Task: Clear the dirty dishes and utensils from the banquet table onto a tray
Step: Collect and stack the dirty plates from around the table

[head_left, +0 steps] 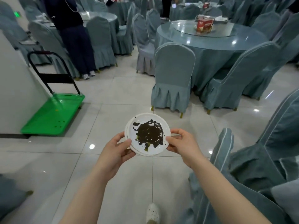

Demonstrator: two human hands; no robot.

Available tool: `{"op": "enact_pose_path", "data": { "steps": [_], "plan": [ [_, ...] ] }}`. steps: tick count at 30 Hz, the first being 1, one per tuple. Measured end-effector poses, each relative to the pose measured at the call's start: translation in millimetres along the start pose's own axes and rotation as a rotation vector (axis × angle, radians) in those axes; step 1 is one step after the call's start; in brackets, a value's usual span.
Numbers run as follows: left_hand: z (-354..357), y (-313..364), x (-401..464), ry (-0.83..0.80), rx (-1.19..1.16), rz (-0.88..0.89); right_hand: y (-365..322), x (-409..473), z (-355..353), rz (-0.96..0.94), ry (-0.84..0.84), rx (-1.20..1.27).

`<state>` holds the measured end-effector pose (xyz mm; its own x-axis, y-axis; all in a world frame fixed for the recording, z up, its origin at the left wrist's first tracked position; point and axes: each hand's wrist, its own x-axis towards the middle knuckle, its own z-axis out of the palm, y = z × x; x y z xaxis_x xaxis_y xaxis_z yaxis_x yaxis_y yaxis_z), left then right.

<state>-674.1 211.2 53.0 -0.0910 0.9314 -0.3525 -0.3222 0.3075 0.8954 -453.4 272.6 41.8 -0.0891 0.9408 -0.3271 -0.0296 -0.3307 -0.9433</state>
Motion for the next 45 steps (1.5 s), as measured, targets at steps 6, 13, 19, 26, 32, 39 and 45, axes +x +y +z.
{"op": "enact_pose_path", "data": {
  "steps": [6,13,19,26,32,39,45],
  "plan": [
    [11,41,98,-0.050,0.035,-0.007,-26,96,6,-0.023,0.048,-0.007],
    [32,65,198,-0.102,0.059,-0.070,-52,169,-11,0.014,0.143,0.018],
    [62,98,307,-0.264,0.106,-0.090,-77,229,-34,0.063,0.358,0.177],
    [142,128,420,-0.471,0.134,-0.142,-95,262,-93,0.046,0.620,0.380],
    [271,120,486,-0.715,0.196,-0.198,-113,260,-188,-0.052,0.905,0.489],
    [453,99,523,-0.935,0.281,-0.219,-123,256,-320,-0.122,1.152,0.573],
    [588,81,530,-1.113,0.287,-0.250,-129,248,-409,-0.136,1.341,0.670]
  ]
}}
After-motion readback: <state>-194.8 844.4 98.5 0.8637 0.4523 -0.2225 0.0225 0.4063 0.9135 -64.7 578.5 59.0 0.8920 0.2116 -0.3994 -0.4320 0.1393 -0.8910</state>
